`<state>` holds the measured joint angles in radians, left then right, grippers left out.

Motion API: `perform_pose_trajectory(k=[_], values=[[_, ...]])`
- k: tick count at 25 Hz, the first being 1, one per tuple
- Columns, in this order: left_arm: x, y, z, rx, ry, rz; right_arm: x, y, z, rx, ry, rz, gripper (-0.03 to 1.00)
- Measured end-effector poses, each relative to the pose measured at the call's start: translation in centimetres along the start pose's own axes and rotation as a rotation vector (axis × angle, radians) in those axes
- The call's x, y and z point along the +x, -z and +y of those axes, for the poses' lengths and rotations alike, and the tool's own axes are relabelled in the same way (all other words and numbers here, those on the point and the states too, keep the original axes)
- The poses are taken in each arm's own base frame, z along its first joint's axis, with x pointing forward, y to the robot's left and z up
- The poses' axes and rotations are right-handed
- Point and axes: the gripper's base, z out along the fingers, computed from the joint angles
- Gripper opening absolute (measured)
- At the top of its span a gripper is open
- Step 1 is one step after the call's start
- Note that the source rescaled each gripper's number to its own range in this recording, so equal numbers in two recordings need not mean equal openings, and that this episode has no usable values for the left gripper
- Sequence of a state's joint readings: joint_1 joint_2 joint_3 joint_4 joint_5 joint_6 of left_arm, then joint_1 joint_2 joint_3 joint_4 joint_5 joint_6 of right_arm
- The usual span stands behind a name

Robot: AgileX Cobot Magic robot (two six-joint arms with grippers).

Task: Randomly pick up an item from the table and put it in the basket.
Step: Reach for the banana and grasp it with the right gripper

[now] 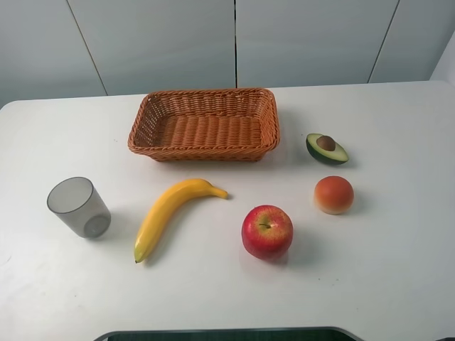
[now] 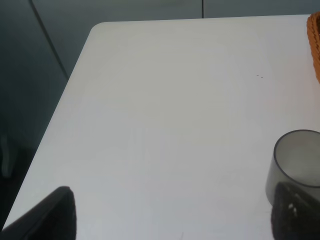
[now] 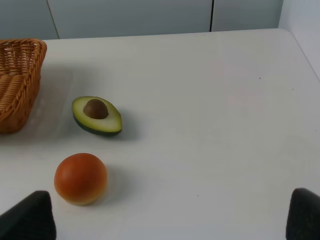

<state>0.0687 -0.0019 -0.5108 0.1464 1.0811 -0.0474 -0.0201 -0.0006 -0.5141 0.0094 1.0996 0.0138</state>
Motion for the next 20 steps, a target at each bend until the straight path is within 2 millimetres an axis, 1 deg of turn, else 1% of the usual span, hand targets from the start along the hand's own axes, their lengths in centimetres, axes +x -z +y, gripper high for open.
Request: perform_pose_trajectory(k=[7, 20], values=[[0.00, 0.00, 0.00, 0.000, 0.000, 0.000, 0.00, 0.00, 0.00, 0.000, 0.000, 0.000, 1.00], [0.00, 0.00, 0.00, 0.000, 0.000, 0.000, 0.00, 0.01, 0.45, -0.050, -0.025, 0.001, 1.00]])
